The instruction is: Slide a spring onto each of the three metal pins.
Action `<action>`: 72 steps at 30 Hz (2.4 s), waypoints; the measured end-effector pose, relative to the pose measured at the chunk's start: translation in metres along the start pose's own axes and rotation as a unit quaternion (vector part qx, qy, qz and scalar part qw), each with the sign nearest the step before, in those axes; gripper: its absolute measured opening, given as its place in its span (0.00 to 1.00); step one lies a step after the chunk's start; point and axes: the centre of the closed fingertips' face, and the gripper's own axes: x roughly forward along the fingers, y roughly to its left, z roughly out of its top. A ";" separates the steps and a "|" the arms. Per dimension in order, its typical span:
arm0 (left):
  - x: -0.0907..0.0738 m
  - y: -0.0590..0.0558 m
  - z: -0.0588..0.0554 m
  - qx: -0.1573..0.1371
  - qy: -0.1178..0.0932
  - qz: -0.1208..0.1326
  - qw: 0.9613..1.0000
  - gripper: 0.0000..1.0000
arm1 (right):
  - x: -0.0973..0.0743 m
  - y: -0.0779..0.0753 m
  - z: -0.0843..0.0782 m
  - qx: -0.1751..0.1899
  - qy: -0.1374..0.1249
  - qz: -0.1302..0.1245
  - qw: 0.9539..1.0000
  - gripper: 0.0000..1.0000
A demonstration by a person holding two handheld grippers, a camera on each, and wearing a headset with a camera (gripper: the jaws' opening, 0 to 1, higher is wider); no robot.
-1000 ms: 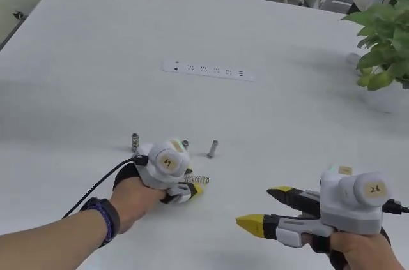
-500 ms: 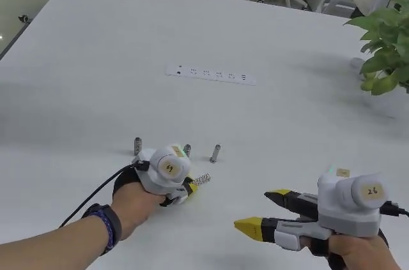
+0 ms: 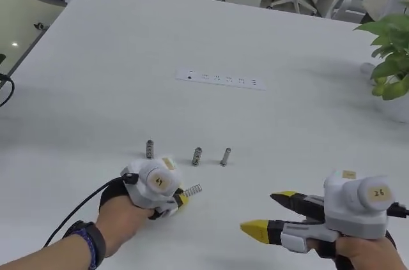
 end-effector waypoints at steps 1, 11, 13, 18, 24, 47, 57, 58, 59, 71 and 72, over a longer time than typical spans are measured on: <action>-0.006 0.000 -0.004 -0.002 0.002 0.001 1.000 0.03 | 0.000 0.001 0.000 -0.001 0.001 0.001 1.000 0.65; -0.052 0.015 -0.048 -0.023 0.025 0.021 0.999 0.03 | 0.004 0.006 0.003 -0.011 0.005 0.009 1.000 0.66; -0.056 0.016 -0.052 -0.026 0.027 0.023 0.999 0.03 | 0.006 0.008 0.004 -0.013 0.005 0.010 1.000 0.66; -0.058 0.021 -0.054 -0.047 0.029 0.035 0.998 0.09 | 0.010 0.012 0.007 -0.019 0.007 0.015 1.000 0.66; -0.048 0.018 -0.046 -0.045 0.023 0.035 0.998 0.11 | 0.011 0.015 0.009 -0.024 0.010 0.016 1.000 0.66; -0.079 0.014 -0.058 -0.061 0.008 0.042 0.997 0.02 | 0.033 0.044 0.005 -0.040 0.029 0.059 0.997 0.65; -0.104 0.019 -0.053 -0.062 -0.009 0.046 0.997 0.02 | 0.045 0.059 0.009 -0.052 0.035 0.088 0.994 0.63; -0.106 0.019 -0.052 -0.062 -0.011 0.045 0.997 0.02 | 0.046 0.060 0.010 -0.054 0.036 0.090 0.994 0.63; -0.109 0.019 -0.051 -0.063 -0.015 0.044 0.997 0.02 | 0.048 0.063 0.010 -0.056 0.036 0.093 0.993 0.63; -0.131 0.018 -0.034 -0.045 -0.038 0.044 0.997 0.02 | 0.059 0.075 0.018 -0.068 0.039 0.118 0.990 0.61; -0.131 0.018 -0.034 -0.042 -0.039 0.043 0.997 0.02 | 0.060 0.075 0.018 -0.068 0.039 0.119 0.990 0.61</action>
